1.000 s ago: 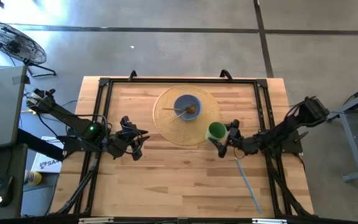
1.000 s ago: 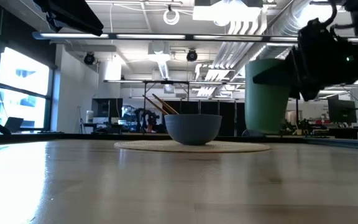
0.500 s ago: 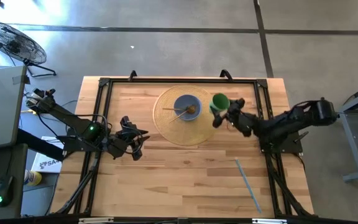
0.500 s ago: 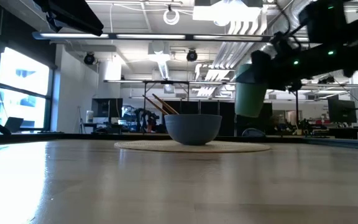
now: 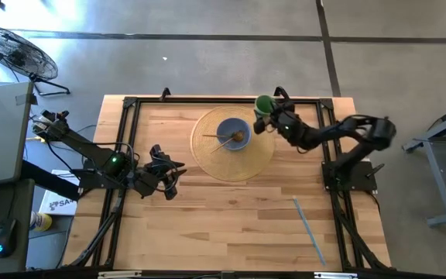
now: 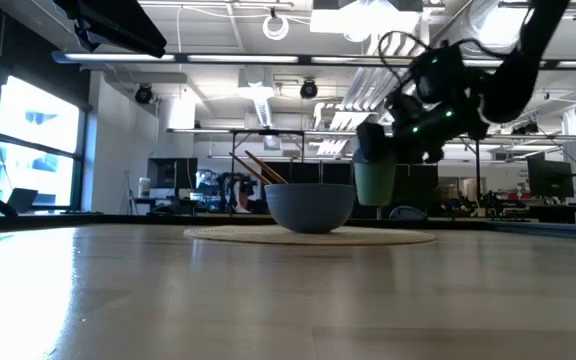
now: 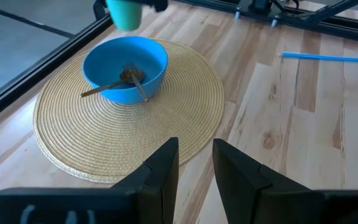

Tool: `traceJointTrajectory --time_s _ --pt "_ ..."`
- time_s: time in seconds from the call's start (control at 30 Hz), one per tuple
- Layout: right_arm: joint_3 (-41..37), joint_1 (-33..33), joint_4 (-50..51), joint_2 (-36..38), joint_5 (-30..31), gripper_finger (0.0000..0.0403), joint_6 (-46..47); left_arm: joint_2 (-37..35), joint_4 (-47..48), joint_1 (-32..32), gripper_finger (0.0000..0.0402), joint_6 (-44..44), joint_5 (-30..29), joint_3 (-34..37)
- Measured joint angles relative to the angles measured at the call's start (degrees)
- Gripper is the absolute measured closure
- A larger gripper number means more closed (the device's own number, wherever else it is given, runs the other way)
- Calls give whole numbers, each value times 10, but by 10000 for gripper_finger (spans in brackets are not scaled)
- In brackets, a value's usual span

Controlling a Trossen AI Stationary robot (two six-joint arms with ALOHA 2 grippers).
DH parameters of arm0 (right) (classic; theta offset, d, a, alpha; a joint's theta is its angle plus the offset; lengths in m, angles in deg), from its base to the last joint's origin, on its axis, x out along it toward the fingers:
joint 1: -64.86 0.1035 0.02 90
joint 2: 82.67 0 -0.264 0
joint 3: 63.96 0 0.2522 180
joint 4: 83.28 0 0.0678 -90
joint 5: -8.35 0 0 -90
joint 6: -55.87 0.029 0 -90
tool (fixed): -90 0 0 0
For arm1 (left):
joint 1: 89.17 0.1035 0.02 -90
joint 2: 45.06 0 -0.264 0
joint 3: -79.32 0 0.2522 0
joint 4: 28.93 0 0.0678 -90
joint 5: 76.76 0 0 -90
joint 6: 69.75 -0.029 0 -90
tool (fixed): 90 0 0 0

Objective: Pick & Place Utensil
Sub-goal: Put the green cup on the brown mat to the top right of the blue bowl

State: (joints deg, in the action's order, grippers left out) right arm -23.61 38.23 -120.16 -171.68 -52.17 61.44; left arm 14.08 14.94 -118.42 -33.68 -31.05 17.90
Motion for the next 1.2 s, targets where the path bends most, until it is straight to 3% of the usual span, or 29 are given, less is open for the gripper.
traceJointTrajectory --time_s 0.17,0.37,0.77,1.2 --pt "53 -14 -2 -80 -11 38 4 0 0 0 305 0 0 0" --pt "86 -25 -6 -133 17 38 38 0 0 0 305 -10 5 0" --pt "81 -34 -7 -143 -7 36 73 0 -1 0 305 -11 11 0" --pt "81 -34 14 -143 -13 5 69 0 -2 0 305 -11 7 0"
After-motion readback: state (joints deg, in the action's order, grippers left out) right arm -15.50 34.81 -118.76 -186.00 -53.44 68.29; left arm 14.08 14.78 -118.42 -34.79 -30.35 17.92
